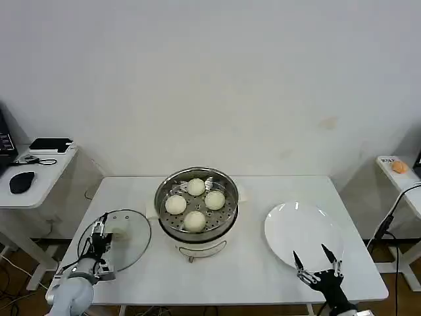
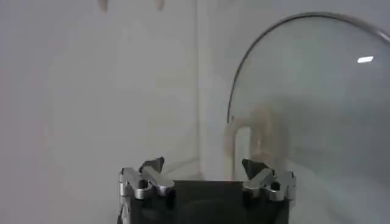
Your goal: Take steamed baozi put them in steamer then cover it.
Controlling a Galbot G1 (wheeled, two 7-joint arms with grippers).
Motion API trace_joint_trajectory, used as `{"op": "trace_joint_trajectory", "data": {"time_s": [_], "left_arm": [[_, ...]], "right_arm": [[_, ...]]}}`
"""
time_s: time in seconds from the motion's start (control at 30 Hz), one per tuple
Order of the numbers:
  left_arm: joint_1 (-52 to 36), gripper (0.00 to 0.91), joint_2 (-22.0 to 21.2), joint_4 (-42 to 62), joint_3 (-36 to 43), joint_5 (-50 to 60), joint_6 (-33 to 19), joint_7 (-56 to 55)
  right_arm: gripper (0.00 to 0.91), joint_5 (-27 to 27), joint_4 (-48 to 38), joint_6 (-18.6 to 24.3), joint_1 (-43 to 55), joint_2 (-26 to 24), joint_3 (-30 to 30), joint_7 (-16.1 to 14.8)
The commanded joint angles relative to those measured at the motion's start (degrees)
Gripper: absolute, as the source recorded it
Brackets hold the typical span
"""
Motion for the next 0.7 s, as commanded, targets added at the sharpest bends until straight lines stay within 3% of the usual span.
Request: {"op": "trace_joint_trajectory", "data": {"time_s": [0.03, 0.7], "left_arm": [[-2.3, 0.0, -0.2, 3.4, 0.3, 0.9, -0.2, -0.6], [-0.6, 0.0, -0.7, 0.5, -0.7, -1.7, -1.0, -4.4]], "right_arm": [[0.907, -0.1, 0.0, 0.1, 0.0, 0.1, 0.0, 0.0], [0.907, 0.1, 0.4, 0.2, 0.1, 0.4, -0.1, 0.1]]}}
